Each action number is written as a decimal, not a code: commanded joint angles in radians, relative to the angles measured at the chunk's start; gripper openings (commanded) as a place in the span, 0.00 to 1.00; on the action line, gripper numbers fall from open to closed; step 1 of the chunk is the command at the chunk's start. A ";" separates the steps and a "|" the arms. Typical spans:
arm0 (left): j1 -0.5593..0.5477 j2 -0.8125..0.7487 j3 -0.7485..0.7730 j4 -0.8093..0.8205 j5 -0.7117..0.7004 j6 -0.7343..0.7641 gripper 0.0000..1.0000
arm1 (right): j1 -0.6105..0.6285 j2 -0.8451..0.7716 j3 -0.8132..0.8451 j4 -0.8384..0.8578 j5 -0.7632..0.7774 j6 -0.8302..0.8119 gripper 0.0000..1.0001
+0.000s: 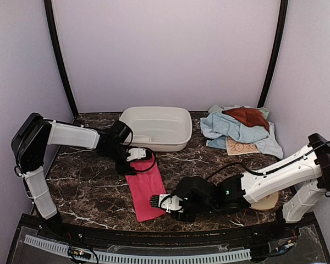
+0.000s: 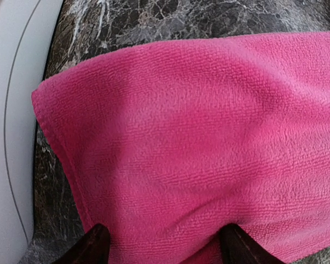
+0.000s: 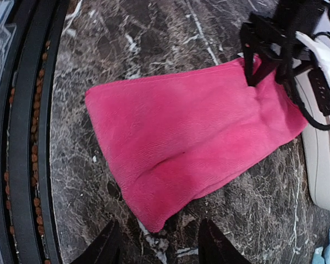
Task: Roll the towels
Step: Smooth out the towel at the center of the board.
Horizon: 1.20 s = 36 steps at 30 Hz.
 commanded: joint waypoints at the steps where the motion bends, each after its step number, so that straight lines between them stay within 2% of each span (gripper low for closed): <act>1: -0.004 -0.030 -0.025 0.010 -0.091 0.100 0.72 | 0.010 0.064 0.017 0.090 0.016 -0.100 0.46; 3: -0.003 -0.072 -0.057 0.021 -0.108 0.132 0.74 | 0.010 0.094 0.030 0.137 0.039 -0.104 0.41; 6: 0.005 -0.143 -0.088 0.020 -0.102 0.145 0.77 | 0.006 0.127 0.059 0.177 0.022 -0.085 0.39; 11: 0.037 -0.277 -0.100 -0.050 0.027 0.046 0.79 | -0.019 0.184 0.065 0.201 -0.003 -0.062 0.37; 12: 0.043 -0.308 -0.119 -0.060 0.061 0.031 0.79 | -0.028 0.192 0.073 0.197 -0.007 -0.044 0.35; 13: 0.044 -0.344 -0.143 -0.062 0.085 0.021 0.80 | -0.038 0.198 0.084 0.182 -0.020 0.010 0.21; 15: 0.044 -0.409 -0.195 -0.070 0.141 0.020 0.80 | -0.075 0.215 0.119 0.124 -0.026 0.010 0.21; 18: 0.043 -0.484 -0.242 -0.116 0.216 0.016 0.80 | -0.128 0.245 0.151 0.039 -0.154 0.129 0.12; 22: 0.033 -0.544 -0.314 -0.132 0.240 0.012 0.79 | -0.167 0.253 0.111 0.050 -0.197 0.223 0.12; 27: 0.033 -0.557 -0.376 -0.117 0.215 0.011 0.78 | -0.190 0.270 0.143 0.053 -0.309 0.329 0.13; 32: 0.031 -0.536 -0.369 -0.088 0.191 -0.013 0.77 | -0.190 0.355 0.224 -0.071 -0.348 0.399 0.08; 36: 0.033 -0.523 -0.366 -0.075 0.174 0.001 0.76 | -0.203 0.314 0.133 -0.027 -0.321 0.508 0.05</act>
